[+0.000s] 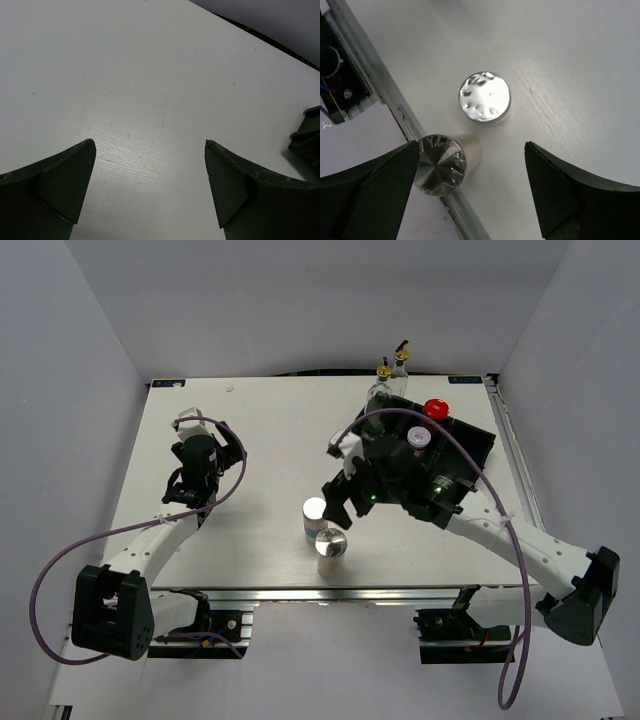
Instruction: Organize the condiment bottles
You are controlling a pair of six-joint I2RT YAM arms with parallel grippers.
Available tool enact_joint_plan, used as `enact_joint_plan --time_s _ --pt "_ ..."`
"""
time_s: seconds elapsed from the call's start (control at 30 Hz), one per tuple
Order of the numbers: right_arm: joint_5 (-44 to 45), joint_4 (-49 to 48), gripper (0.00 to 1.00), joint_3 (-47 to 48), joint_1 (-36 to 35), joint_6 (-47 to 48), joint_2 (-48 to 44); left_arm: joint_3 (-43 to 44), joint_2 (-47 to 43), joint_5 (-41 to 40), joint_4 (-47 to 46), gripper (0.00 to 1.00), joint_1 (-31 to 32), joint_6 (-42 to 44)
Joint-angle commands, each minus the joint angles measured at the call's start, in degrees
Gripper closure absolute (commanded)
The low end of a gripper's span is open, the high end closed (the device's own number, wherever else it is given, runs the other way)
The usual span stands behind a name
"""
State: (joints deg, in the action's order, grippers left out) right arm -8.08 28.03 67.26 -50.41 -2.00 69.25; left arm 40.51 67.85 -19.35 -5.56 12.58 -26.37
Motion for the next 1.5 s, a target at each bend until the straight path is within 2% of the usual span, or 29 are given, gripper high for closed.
enact_joint_plan --time_s 0.0,0.13,0.27,0.57,0.8,0.93,1.03,1.13,1.23,1.27,1.37,1.47 --pt "6.6 5.0 0.11 0.6 -5.7 -3.4 2.5 0.8 -1.1 0.9 0.4 0.02 -0.2 0.4" --pt "9.9 8.0 0.11 1.6 -12.0 -4.9 5.6 0.5 -1.2 1.7 0.2 0.02 -0.2 0.4" --pt "11.0 11.6 0.11 1.6 -14.7 -6.4 8.4 0.3 -1.5 2.5 -0.3 0.02 -0.2 0.4" --pt "12.8 9.3 0.11 0.2 -15.7 -5.4 11.1 0.4 -1.4 2.5 -0.1 0.02 -0.2 0.3" --pt "15.6 11.9 0.28 0.0 -16.0 -7.1 12.1 0.2 -1.8 2.1 -0.1 0.02 -0.2 0.1" --pt "19.1 11.0 0.61 0.0 -15.9 -9.0 10.2 0.4 -1.8 1.4 0.4 0.02 -0.1 0.1" --pt "26.6 12.1 0.68 -0.1 -15.1 -11.8 6.9 0.3 -2.5 1.2 0.5 0.02 -0.2 0.1" --pt "34.6 14.9 0.72 0.1 -9.6 -17.1 3.2 0.0 -3.3 1.3 0.4 0.02 -0.2 0.2" --pt "42.8 15.5 0.73 0.3 -0.6 -22.3 -1.4 -0.3 -3.7 1.4 0.3 0.02 -0.1 0.2" --pt "44.6 13.2 0.73 0.3 4.0 -22.5 -4.3 -0.3 -4.0 1.5 0.2 0.02 -0.2 0.2" --pt "50.4 7.0 0.74 1.0 11.4 -21.8 -8.9 -0.5 -4.2 1.7 0.0 0.02 -0.2 0.3" --pt "53.2 3.7 0.77 3.0 17.9 -19.8 -10.2 -0.6 -4.3 1.4 -0.1 0.02 -0.2 0.3"
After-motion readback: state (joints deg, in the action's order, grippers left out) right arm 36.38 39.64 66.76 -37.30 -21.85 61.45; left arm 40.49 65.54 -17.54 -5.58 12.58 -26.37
